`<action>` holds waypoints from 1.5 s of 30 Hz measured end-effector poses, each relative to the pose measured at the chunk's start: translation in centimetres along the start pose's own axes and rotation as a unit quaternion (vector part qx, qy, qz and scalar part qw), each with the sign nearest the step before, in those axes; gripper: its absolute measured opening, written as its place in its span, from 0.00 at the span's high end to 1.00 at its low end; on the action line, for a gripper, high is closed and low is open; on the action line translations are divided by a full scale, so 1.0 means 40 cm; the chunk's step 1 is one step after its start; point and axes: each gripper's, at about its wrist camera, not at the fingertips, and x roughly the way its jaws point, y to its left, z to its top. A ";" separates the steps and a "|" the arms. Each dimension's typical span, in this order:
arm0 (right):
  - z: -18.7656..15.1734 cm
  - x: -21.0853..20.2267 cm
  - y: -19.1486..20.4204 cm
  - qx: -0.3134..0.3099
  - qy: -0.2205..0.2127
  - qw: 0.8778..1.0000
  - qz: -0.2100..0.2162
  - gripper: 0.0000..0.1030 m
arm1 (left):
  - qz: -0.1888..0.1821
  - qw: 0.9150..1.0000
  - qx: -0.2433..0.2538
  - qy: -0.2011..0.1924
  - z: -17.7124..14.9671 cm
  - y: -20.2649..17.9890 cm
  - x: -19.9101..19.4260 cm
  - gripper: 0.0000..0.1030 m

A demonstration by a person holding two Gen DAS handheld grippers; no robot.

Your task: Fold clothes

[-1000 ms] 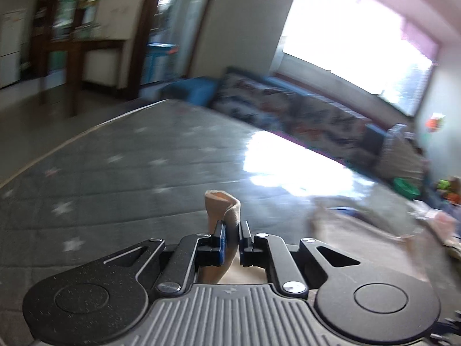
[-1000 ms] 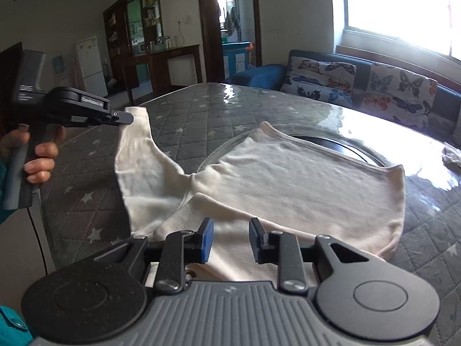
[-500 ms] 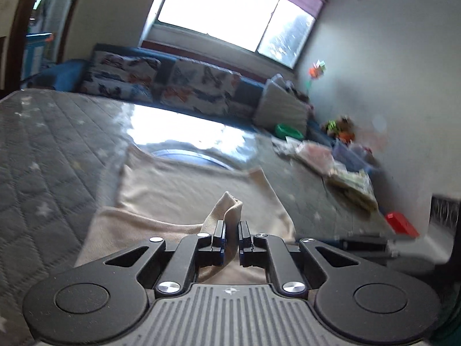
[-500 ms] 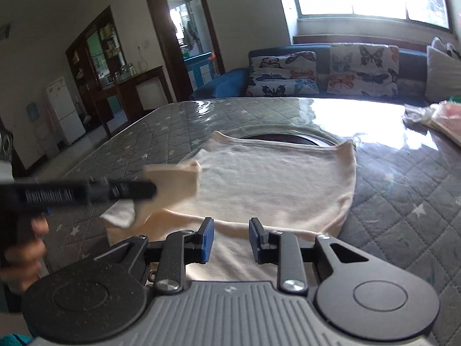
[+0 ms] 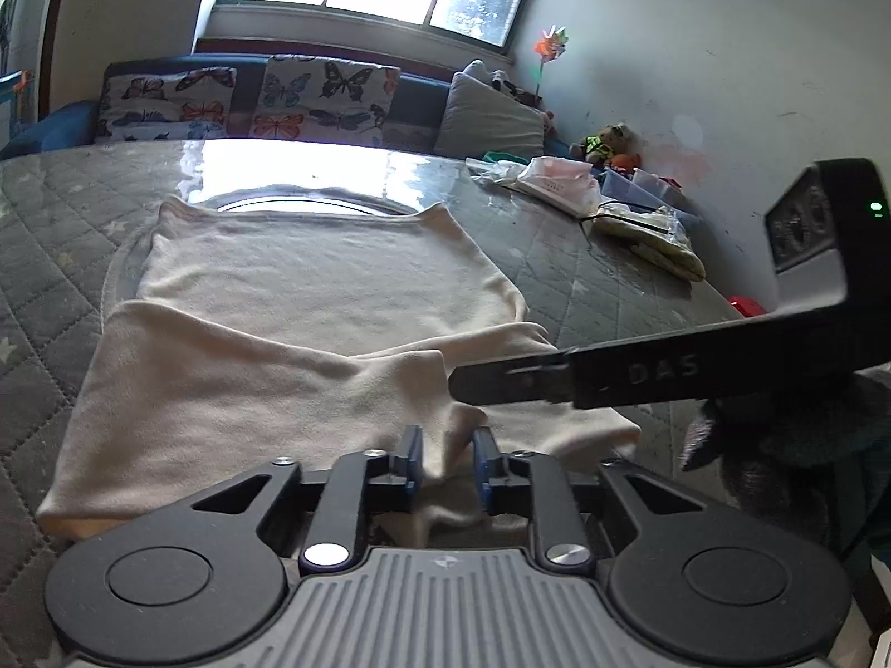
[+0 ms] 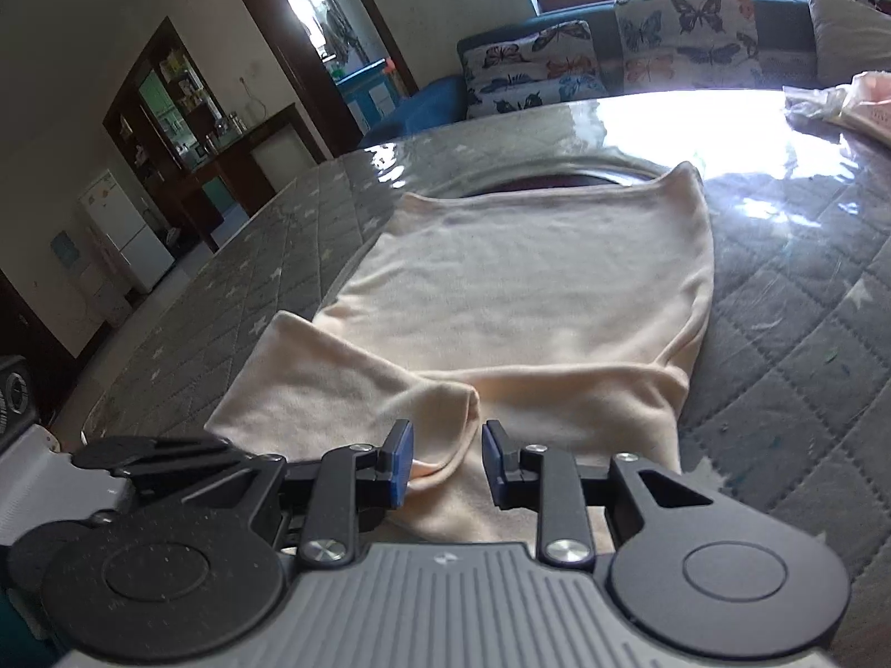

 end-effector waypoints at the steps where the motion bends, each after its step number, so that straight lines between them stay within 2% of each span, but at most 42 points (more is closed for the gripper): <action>1: -0.003 0.006 0.001 0.002 0.003 1.000 -0.001 0.74 | 0.003 1.000 0.005 -0.004 -0.001 0.004 -0.012 0.68; 2: -0.006 0.012 0.001 0.004 0.006 1.000 -0.001 0.74 | 0.008 1.000 0.010 -0.009 -0.001 0.011 -0.026 0.63; 6: -0.015 0.021 0.008 0.003 0.012 1.000 -0.002 0.74 | 0.050 0.998 0.017 -0.031 -0.009 0.056 -0.085 0.56; 11: -0.014 0.016 0.022 -0.004 0.017 1.000 0.002 0.74 | 0.119 0.992 -0.013 -0.045 -0.020 0.144 -0.152 0.49; 15: -0.012 0.008 0.016 0.009 0.021 1.000 0.003 0.73 | 0.159 0.986 -0.043 -0.037 -0.040 0.208 -0.174 0.47; 17: -0.011 0.005 0.010 0.022 0.024 0.999 0.008 0.73 | 0.165 0.985 -0.051 -0.028 -0.052 0.226 -0.173 0.47; 20: -0.008 -0.001 0.002 0.048 0.023 0.998 0.019 0.63 | 0.163 0.985 -0.053 -0.019 -0.062 0.232 -0.164 0.47; 23: -0.008 -0.002 0.000 0.063 0.029 0.997 0.031 0.63 | 0.156 0.986 -0.052 -0.017 -0.064 0.225 -0.150 0.46; 28: -0.016 0.015 0.013 0.056 0.038 0.997 0.022 0.63 | 0.150 0.988 -0.044 -0.015 -0.061 0.211 -0.131 0.46; 31: -0.023 0.023 0.024 0.041 0.037 0.998 0.007 0.67 | 0.152 0.987 -0.042 -0.014 -0.061 0.206 -0.127 0.45; 34: -0.026 0.025 0.041 0.014 0.032 0.999 -0.008 0.81 | 0.156 0.987 -0.041 -0.013 -0.064 0.203 -0.124 0.43; 36: -0.024 0.019 0.045 0.005 0.025 1.000 -0.012 0.93 | 0.159 0.986 -0.038 -0.013 -0.066 0.201 -0.122 0.42; 39: -0.007 -0.003 0.052 -0.008 0.006 1.000 -0.011 0.96 | 0.164 0.986 -0.030 -0.013 -0.065 0.194 -0.119 0.42; 45: 0.053 -0.080 0.094 -0.074 -0.049 0.996 -0.025 0.97 | 0.178 0.984 -0.006 -0.011 -0.065 0.176 -0.106 0.42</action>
